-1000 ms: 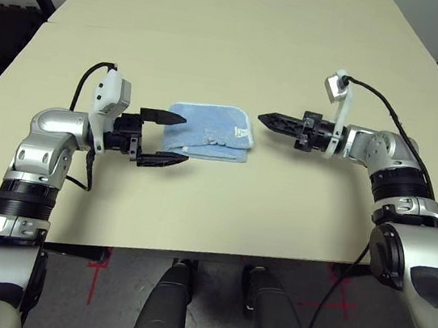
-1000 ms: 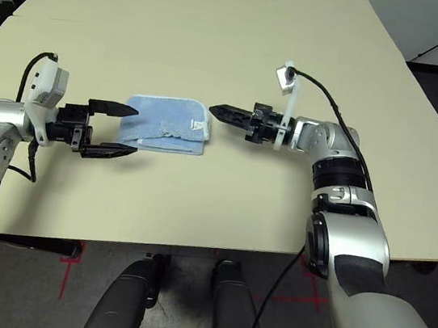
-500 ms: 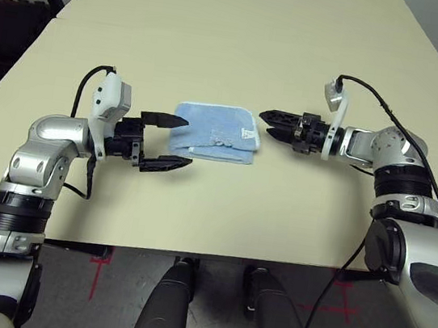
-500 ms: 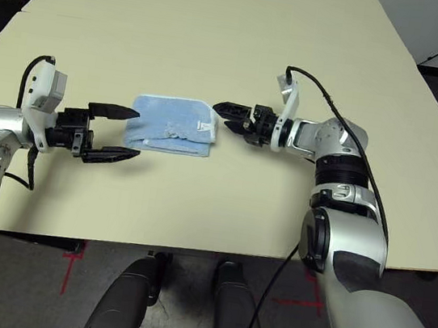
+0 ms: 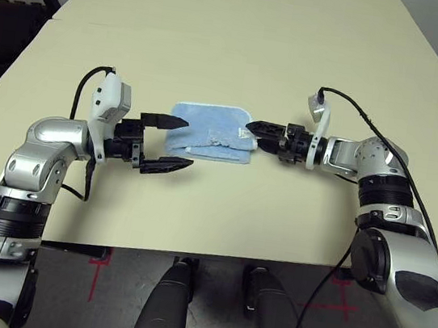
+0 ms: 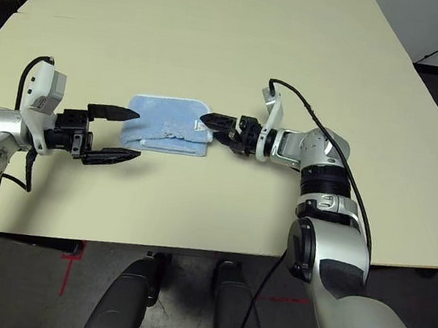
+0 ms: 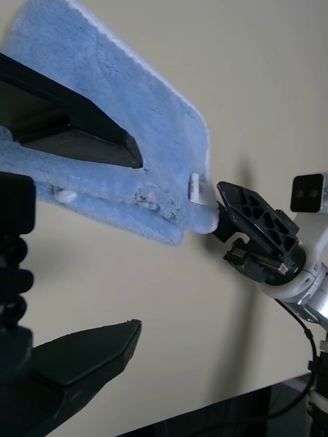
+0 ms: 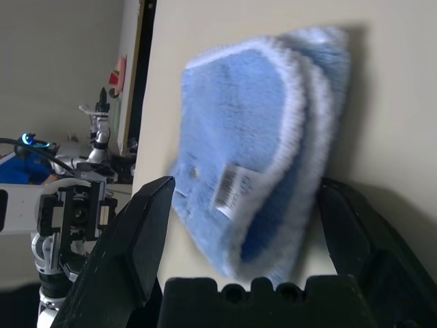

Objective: Fold the towel and set it aside.

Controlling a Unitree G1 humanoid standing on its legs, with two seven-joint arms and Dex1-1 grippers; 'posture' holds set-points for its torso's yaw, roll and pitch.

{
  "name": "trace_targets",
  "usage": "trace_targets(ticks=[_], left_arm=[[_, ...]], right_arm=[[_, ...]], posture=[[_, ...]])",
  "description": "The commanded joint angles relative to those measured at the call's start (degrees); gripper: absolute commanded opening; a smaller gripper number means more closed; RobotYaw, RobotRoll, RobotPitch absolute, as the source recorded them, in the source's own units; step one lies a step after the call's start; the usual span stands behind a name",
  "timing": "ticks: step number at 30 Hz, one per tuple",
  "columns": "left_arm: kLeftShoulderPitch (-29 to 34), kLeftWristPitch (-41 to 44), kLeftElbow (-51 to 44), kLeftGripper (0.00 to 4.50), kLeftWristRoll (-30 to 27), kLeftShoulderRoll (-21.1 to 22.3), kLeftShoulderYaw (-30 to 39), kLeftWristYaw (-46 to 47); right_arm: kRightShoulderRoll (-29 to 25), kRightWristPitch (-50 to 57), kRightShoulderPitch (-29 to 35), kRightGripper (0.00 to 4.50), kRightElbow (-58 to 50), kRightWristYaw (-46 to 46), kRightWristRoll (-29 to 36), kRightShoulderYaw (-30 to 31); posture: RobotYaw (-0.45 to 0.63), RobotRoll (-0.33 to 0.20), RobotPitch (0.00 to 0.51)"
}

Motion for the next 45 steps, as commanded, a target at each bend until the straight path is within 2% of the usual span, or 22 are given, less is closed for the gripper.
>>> trace_targets(ticks=[1,6,11,12,14,24,25,30,37,41,45], left_arm=[[1.3,0.4,-1.3,4.50,-0.3,0.9,0.3,0.2],[1.9,0.4,-1.9,4.50,-0.4,1.1,0.4,0.4],[2.9,0.2,-2.3,4.50,-0.5,1.7,0.9,0.6],[3.0,0.1,-2.3,4.50,-0.5,1.8,0.8,0.6],[3.2,0.1,-2.3,4.50,-0.5,1.8,0.8,0.6],[2.7,-0.4,-1.5,4.50,0.1,1.8,0.1,0.0],[2.8,-0.5,-1.5,4.50,0.2,1.8,0.0,0.0],[3.1,-0.5,-1.5,4.50,0.3,1.7,-0.1,0.0],[4.2,0.7,-1.4,4.50,-0.7,0.3,1.7,3.6],[4.3,1.3,-0.5,4.50,0.3,-2.2,4.9,12.3],[4.3,2.1,0.4,4.50,0.4,-3.9,6.8,17.9]], right_arm=[[1.0,-2.7,-2.7,4.46,4.8,-0.8,-1.3,0.9],[1.9,-5.1,-5.6,4.46,9.6,0.9,-2.4,2.3],[2.0,-5.9,-5.8,4.46,10.7,1.6,-2.6,2.5],[1.9,-6.0,-5.6,4.29,10.6,1.6,-2.6,2.4],[1.9,-6.1,-5.2,3.84,10.1,1.6,-2.5,2.3],[1.4,-5.6,-3.7,0.13,7.0,0.2,-1.1,0.6],[1.4,-5.5,-3.5,0.03,6.5,-0.2,-0.8,0.1],[0.8,-6.6,-2.5,0.03,4.1,-2.7,0.8,-3.2],[-1.1,-17.3,-1.3,0.03,2.9,-4.1,2.6,-8.7],[-2.4,-31.5,-2.9,0.03,6.4,-7.2,4.1,-14.8],[-4.6,-44.5,-4.1,0.03,12.4,-12.1,2.3,-17.0]], posture=[[0.14,0.000,0.229],[0.15,0.000,0.230],[0.15,0.000,0.228],[0.15,0.000,0.228],[0.15,0.000,0.228],[0.13,0.000,0.217],[0.12,0.000,0.211],[0.12,0.000,0.205],[0.08,0.000,0.196],[0.05,0.000,0.194],[0.04,0.000,0.194]])
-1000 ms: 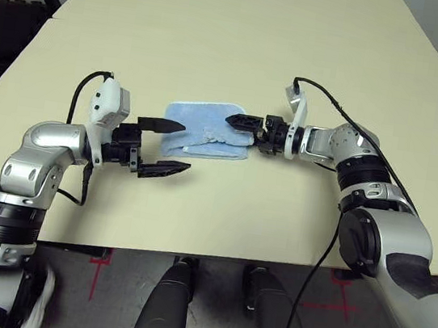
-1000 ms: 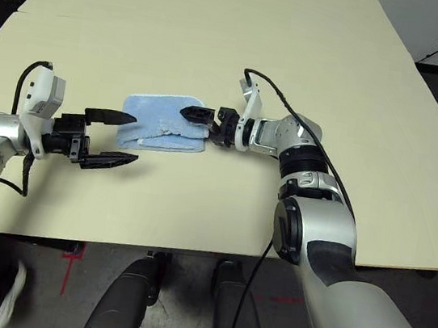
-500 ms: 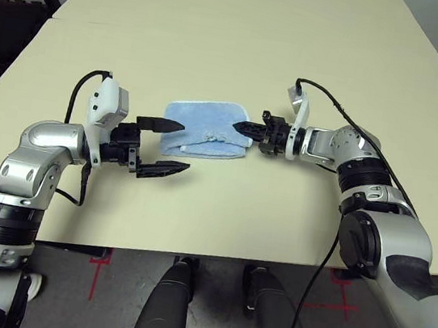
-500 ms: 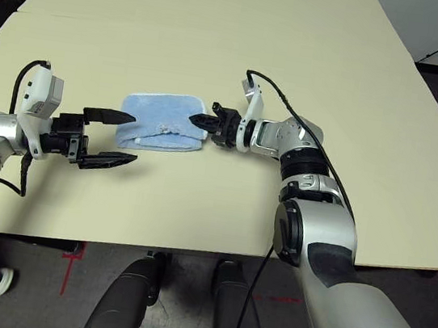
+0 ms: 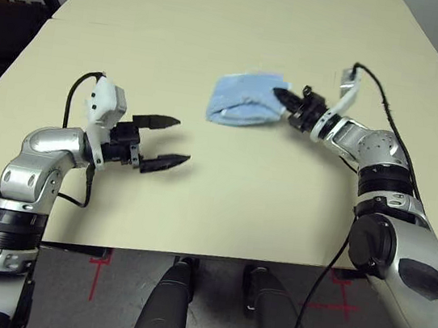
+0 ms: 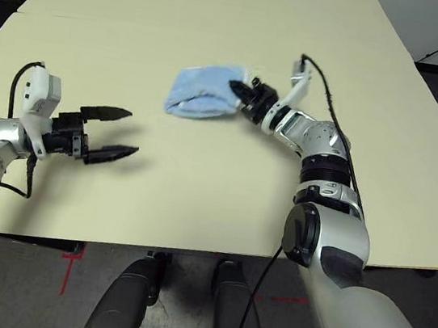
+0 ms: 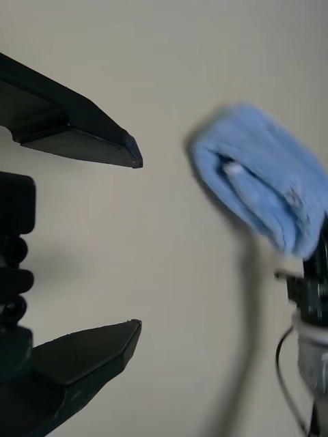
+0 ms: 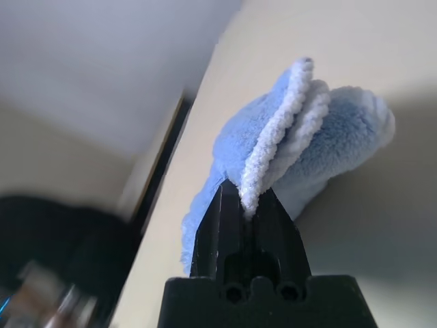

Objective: Fold the towel and set it aside.

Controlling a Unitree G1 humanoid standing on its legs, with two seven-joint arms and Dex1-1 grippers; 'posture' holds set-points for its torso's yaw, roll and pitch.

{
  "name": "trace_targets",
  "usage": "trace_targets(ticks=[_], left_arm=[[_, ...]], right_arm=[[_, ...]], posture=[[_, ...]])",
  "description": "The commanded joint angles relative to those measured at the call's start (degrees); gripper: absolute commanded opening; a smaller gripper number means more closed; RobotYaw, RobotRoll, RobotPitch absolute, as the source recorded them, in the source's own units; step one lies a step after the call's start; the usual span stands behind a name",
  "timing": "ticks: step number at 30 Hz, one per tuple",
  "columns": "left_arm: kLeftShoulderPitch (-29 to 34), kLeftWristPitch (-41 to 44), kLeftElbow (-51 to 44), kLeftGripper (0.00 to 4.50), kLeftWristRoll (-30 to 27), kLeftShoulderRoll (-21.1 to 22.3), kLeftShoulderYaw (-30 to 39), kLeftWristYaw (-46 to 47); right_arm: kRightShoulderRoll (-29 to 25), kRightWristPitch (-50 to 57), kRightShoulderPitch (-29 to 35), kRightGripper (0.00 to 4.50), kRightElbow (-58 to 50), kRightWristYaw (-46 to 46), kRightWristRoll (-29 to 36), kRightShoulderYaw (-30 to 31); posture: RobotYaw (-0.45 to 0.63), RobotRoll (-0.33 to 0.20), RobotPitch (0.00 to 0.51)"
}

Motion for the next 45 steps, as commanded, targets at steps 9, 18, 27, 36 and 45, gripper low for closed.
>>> trace_targets(ticks=[9,18,27,36,45], left_arm=[[-2.2,0.1,5.0,4.50,1.6,-2.0,0.8,7.6],[-2.9,-0.1,5.4,4.50,1.8,-2.1,0.2,7.3],[-3.7,-0.6,6.1,4.50,2.0,-2.5,-0.6,7.1],[-5.7,-1.0,8.5,4.50,2.8,-2.0,-0.9,7.0],[-6.0,-0.8,7.9,4.50,3.0,-2.8,-1.2,7.3]], right_arm=[[-4.4,-21.7,-0.4,0.03,12.8,-13.1,-4.7,-0.9],[-4.7,-28.7,-0.1,0.03,13.0,-14.8,-1.8,-4.6],[-3.6,-39.3,0.0,0.03,11.6,-21.0,0.4,-8.6],[0.3,-40.4,1.9,0.03,8.5,-28.9,1.0,-8.3],[3.8,-38.6,2.6,0.03,2.7,-37.5,0.9,-7.4]], posture=[[0.04,0.000,0.198],[0.03,0.000,0.199],[0.02,0.000,0.199],[0.02,0.000,0.200],[0.02,0.000,0.200]])
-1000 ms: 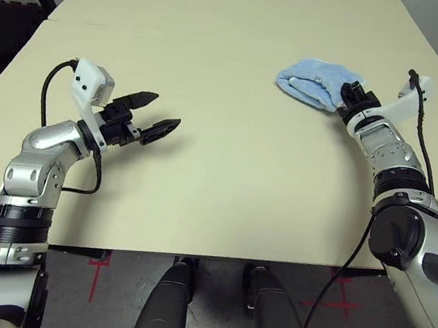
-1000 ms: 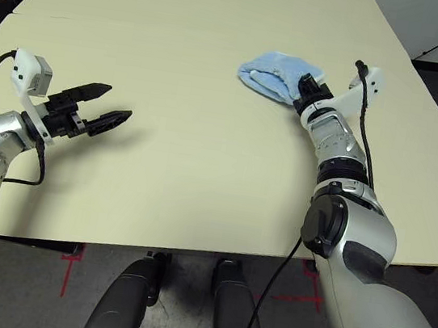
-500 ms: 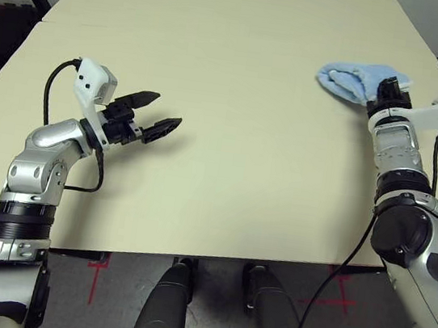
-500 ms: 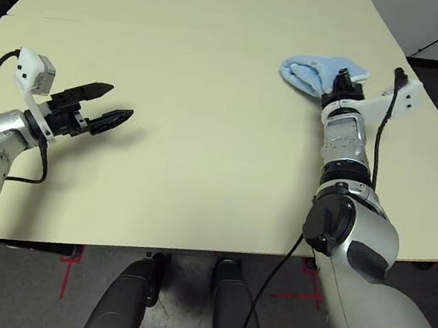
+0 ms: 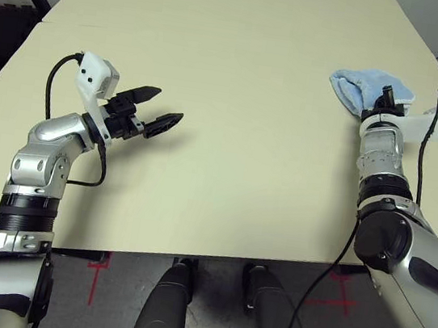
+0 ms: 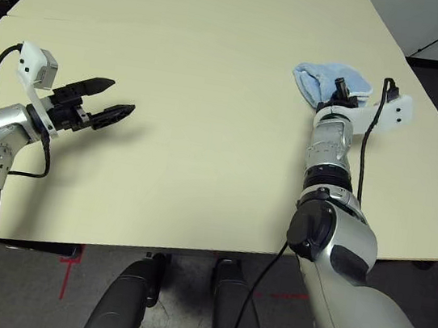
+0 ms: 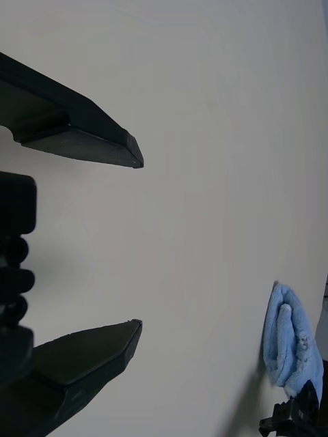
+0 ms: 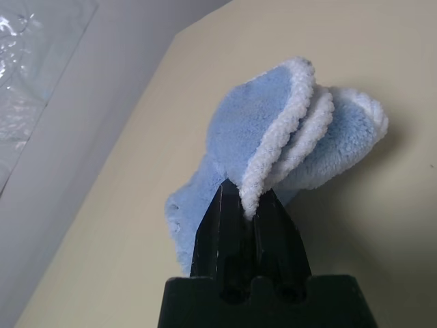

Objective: Fold the towel and set it aside.

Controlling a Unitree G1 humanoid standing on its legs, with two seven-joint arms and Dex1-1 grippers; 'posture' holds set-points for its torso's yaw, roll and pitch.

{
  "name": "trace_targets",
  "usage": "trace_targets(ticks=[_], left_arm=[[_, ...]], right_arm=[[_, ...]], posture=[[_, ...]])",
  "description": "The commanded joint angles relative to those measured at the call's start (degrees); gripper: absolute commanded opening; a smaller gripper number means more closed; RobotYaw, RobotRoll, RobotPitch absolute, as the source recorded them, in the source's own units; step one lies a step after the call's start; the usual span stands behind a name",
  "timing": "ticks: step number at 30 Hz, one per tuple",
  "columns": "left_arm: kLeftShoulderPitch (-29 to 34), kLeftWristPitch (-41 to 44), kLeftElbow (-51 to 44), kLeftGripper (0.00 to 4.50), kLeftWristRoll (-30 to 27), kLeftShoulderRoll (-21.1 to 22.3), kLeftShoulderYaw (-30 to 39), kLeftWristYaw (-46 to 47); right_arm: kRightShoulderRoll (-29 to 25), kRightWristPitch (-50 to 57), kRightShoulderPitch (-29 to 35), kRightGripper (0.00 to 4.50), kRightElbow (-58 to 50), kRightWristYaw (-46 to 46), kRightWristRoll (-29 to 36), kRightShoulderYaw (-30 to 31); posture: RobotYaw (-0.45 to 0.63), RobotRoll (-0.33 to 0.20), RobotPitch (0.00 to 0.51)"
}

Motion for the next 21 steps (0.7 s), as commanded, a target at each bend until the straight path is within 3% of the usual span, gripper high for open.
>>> trace_targets(ticks=[1,7,12,19,21], left_arm=[[0.1,-0.3,-0.1,4.50,0.9,-0.2,-1.0,-0.2],[-1.0,-0.4,-0.8,4.50,1.4,-0.1,-2.0,-0.5],[-1.2,-0.2,-1.4,4.50,1.3,-0.1,-2.2,-0.5],[-0.5,0.8,-1.8,4.50,0.9,-0.3,-1.8,0.3],[-0.6,1.6,-1.8,4.50,0.7,-0.8,-1.4,1.4]], right_arm=[[1.2,1.0,1.5,0.03,-3.3,-4.4,0.2,0.3],[3.8,5.2,5.2,0.03,-11.1,-8.7,0.0,1.9],[4.1,10.5,9.4,1.71,-18.8,-12.4,-1.0,4.2],[-0.8,34.1,18.9,4.29,-36.7,-17.3,-4.4,12.1],[-2.6,37.2,19.9,4.47,-40.2,-17.5,-5.5,13.1]], posture=[[0.02,0.000,0.200],[0.03,0.000,0.199],[0.03,0.000,0.197],[0.02,0.000,0.198],[0.02,0.000,0.198]])
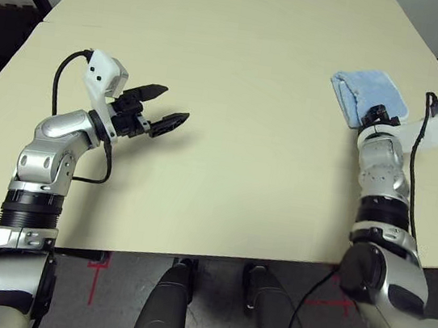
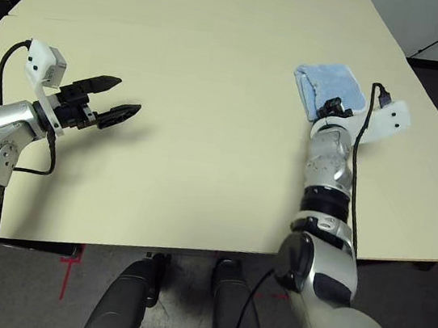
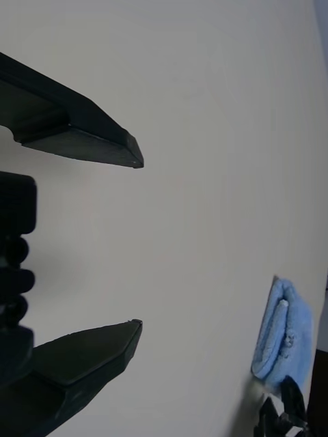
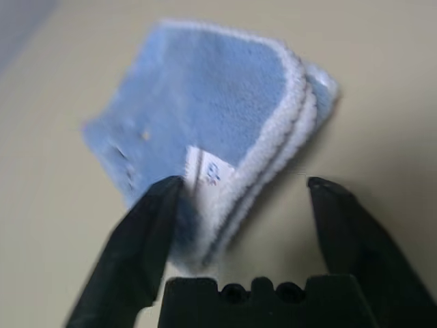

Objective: Fold the towel and set it aside.

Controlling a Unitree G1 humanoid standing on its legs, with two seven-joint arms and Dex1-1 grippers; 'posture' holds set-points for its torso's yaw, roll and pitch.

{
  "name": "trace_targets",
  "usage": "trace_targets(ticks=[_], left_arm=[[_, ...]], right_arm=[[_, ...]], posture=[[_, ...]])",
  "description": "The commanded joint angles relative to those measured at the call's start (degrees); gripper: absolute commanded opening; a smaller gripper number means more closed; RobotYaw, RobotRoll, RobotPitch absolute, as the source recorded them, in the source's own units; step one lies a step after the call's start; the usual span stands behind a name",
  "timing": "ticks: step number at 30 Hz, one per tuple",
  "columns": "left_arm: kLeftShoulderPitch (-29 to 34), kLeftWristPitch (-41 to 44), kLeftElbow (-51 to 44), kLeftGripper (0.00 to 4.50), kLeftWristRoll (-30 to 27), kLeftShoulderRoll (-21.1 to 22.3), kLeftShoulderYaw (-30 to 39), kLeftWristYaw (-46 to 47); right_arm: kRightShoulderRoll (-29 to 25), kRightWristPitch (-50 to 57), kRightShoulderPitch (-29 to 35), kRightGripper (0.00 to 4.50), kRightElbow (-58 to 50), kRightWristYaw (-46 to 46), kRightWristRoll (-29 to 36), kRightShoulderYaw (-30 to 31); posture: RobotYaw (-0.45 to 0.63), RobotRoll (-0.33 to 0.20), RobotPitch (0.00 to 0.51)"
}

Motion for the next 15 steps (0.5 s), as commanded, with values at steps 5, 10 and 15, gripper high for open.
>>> trace_targets(ticks=[5,10,15], left_arm=[[0.5,2.4,-1.7,4.50,-1.3,-3.9,3.3,7.6],[-0.3,2.3,-2.6,4.50,-0.3,-8.5,6.6,18.1],[-4.0,-3.9,2.2,4.50,4.0,-12.4,9.8,31.3]], right_arm=[[-7.1,11.8,3.7,4.47,-12.6,-1.4,-5.3,3.1],[-11.5,3.0,2.9,4.47,-9.6,5.5,-12.7,8.1],[-12.4,-25.9,-1.8,4.47,8.5,25.1,-18.7,14.6]], posture=[[0.02,0.000,0.192],[0.02,0.000,0.190],[0.04,0.000,0.183]])
